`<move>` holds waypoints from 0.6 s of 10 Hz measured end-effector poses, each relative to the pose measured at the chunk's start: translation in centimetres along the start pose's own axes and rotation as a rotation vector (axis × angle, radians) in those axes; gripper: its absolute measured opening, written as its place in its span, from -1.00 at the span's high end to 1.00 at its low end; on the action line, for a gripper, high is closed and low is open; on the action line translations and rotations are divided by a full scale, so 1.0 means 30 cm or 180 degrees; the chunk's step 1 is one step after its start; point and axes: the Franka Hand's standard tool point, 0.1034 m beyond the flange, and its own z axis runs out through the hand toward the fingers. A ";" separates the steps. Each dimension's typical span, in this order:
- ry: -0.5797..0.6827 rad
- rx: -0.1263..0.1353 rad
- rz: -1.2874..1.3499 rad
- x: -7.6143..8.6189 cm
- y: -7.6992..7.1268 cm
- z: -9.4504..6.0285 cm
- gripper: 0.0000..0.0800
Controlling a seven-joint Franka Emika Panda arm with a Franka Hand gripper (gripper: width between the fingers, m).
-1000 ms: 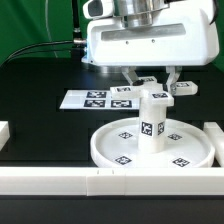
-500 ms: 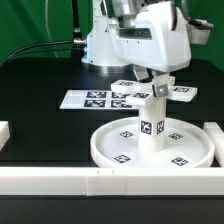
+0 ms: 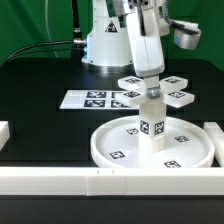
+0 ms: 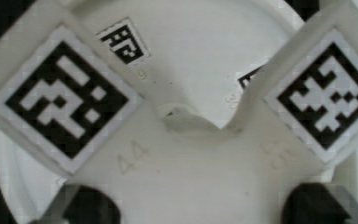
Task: Assemble round table
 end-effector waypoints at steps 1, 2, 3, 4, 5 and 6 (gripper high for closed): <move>0.0001 0.0003 -0.0003 0.001 -0.001 0.000 -0.12; -0.0001 0.0000 -0.0044 -0.001 0.000 0.001 -0.29; -0.0009 -0.0016 -0.0115 -0.004 0.000 -0.003 -0.29; -0.0029 -0.0022 -0.0293 -0.008 -0.010 -0.026 -0.57; -0.0048 0.0006 -0.0408 -0.013 -0.020 -0.054 -0.61; -0.0082 0.0031 -0.0357 -0.021 -0.026 -0.071 -0.61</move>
Offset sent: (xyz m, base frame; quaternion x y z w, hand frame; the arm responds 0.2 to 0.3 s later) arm 0.0050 -0.0064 0.0212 -0.0230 -0.0035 -0.0732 0.9970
